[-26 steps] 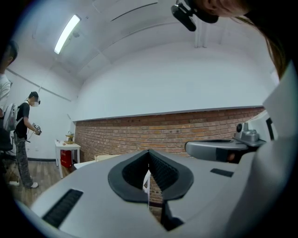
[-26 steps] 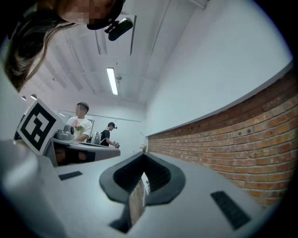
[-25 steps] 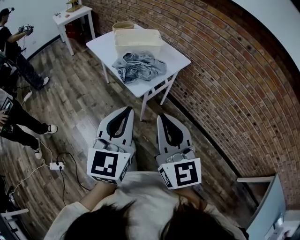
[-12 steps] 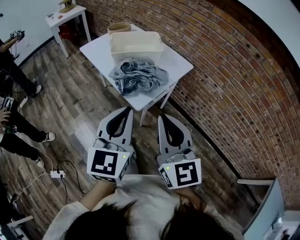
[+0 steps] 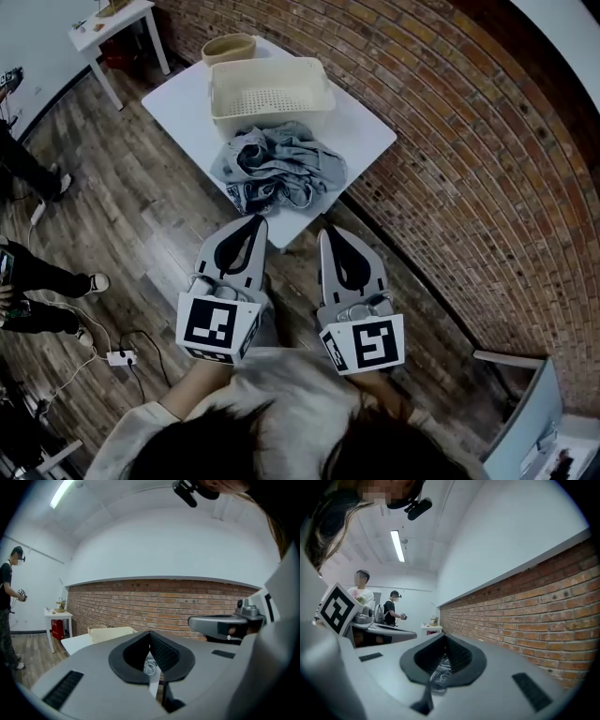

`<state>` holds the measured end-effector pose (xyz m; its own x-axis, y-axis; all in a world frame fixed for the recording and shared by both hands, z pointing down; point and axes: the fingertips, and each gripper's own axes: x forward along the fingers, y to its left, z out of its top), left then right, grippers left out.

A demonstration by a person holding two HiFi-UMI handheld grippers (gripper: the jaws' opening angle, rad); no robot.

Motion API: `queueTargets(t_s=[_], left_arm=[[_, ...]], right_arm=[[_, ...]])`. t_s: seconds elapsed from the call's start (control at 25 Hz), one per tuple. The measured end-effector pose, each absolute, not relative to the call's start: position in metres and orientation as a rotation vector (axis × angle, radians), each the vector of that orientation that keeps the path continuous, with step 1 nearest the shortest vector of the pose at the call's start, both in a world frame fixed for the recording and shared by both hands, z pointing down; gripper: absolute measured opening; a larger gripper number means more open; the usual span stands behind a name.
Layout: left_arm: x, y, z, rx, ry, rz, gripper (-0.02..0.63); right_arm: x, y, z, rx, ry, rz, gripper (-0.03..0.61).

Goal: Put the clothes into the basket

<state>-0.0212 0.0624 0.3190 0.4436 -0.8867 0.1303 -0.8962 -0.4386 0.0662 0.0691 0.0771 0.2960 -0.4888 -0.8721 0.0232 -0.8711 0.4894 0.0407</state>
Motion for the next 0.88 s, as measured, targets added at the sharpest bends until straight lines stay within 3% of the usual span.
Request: queueTargets(t_s=[0.88], left_arm=[[-0.056,-0.102,0.370,2.534,-1.389,0.240,0.008]], right_arm=[[0.048,-0.079,0.343,1.636,-2.499,0.127,0.006]])
